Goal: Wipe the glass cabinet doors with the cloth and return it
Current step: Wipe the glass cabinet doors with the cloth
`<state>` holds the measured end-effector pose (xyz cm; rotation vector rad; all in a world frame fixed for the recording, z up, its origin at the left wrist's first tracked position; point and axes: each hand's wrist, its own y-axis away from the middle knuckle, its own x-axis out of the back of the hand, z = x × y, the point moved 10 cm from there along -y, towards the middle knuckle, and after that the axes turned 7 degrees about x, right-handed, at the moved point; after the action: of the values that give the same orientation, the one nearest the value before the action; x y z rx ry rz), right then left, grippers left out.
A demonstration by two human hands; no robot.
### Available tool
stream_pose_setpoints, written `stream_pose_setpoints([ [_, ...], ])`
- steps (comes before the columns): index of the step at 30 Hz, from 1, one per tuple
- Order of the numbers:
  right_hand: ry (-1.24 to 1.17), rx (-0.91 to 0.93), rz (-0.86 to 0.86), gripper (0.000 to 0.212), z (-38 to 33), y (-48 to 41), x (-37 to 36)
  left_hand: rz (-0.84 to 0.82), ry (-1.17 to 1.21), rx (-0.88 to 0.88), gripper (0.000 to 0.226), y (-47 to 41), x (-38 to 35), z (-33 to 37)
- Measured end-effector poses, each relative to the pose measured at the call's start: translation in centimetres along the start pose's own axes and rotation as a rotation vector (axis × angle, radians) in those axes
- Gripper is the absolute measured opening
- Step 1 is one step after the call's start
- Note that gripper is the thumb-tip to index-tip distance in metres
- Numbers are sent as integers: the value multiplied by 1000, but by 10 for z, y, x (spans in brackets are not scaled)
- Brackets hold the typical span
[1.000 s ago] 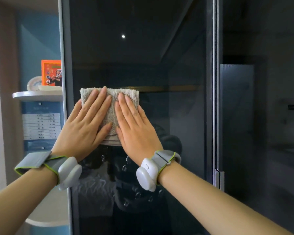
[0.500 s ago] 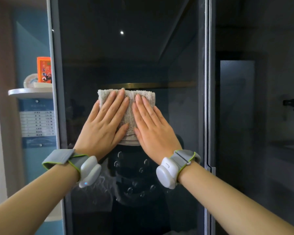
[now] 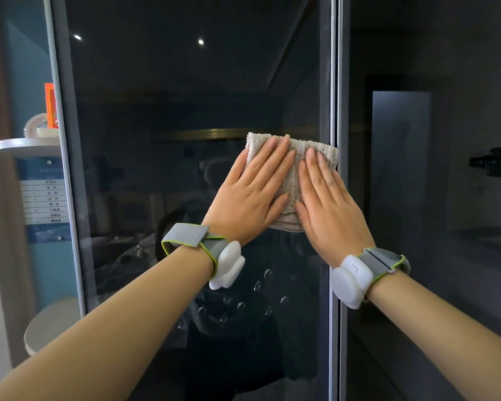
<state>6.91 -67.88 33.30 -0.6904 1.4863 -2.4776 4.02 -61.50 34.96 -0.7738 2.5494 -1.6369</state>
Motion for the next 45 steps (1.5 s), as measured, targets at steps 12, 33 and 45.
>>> stream_pose_setpoints([
  [12, -107, 46, 16, 56, -59, 17, -3, -10, -68, -27, 58, 58, -4, -23],
  [33, -104, 209, 101, 53, -203, -35, 19, -55, -40, 249, 61, 148, 17, -158],
  [45, -108, 270, 98, 53, -218, 10, 4, -68, -72, 219, 59, 190, 1, -130],
])
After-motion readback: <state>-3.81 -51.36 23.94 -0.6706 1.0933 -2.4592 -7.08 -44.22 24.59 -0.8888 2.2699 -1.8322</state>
